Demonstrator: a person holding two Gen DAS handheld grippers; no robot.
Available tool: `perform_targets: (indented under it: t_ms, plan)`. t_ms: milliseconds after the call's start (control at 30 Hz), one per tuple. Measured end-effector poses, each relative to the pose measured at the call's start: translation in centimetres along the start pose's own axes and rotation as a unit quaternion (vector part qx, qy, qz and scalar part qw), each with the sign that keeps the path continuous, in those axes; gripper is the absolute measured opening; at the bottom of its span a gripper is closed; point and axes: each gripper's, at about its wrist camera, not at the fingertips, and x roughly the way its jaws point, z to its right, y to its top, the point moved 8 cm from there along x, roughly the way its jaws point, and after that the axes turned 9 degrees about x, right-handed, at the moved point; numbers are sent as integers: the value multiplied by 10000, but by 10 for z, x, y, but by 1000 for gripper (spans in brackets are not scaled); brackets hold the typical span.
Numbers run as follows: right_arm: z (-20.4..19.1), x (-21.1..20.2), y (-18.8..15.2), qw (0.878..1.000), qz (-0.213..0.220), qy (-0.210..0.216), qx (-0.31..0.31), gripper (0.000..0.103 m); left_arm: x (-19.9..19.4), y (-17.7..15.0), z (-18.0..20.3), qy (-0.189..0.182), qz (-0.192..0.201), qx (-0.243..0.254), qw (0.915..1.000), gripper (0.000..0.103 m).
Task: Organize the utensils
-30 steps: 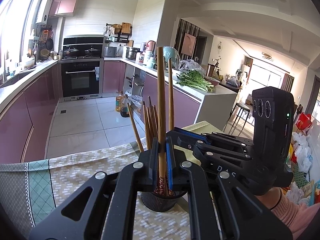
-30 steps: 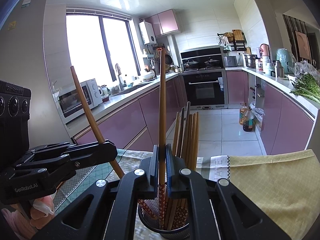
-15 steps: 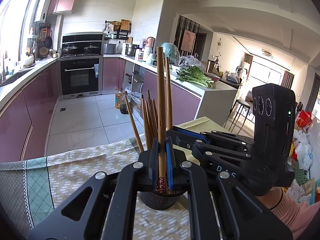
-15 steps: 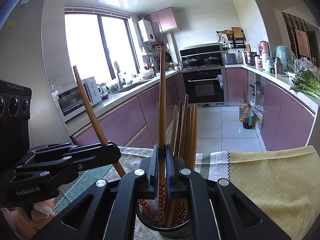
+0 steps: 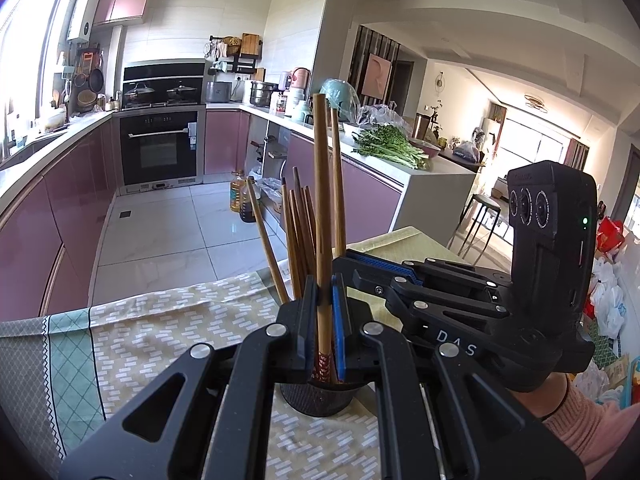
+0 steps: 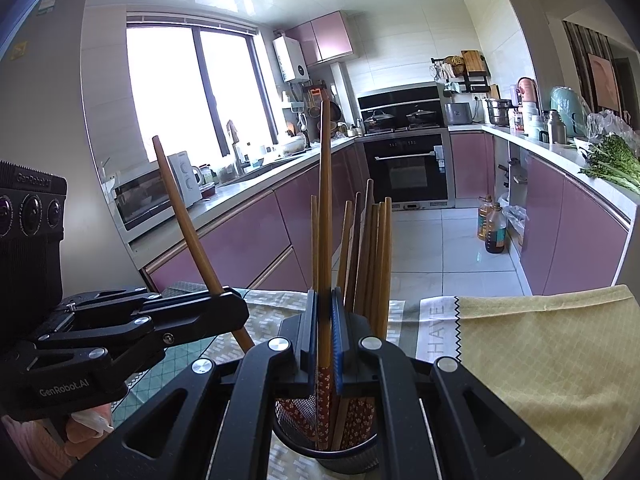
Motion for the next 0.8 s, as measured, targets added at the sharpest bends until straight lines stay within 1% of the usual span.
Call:
perform_targets:
  t_ms: [800]
  plan:
    - [8,7,-11,9999,-102,3,31,6,16,-10,-5,-10,-131,-39,9999,8]
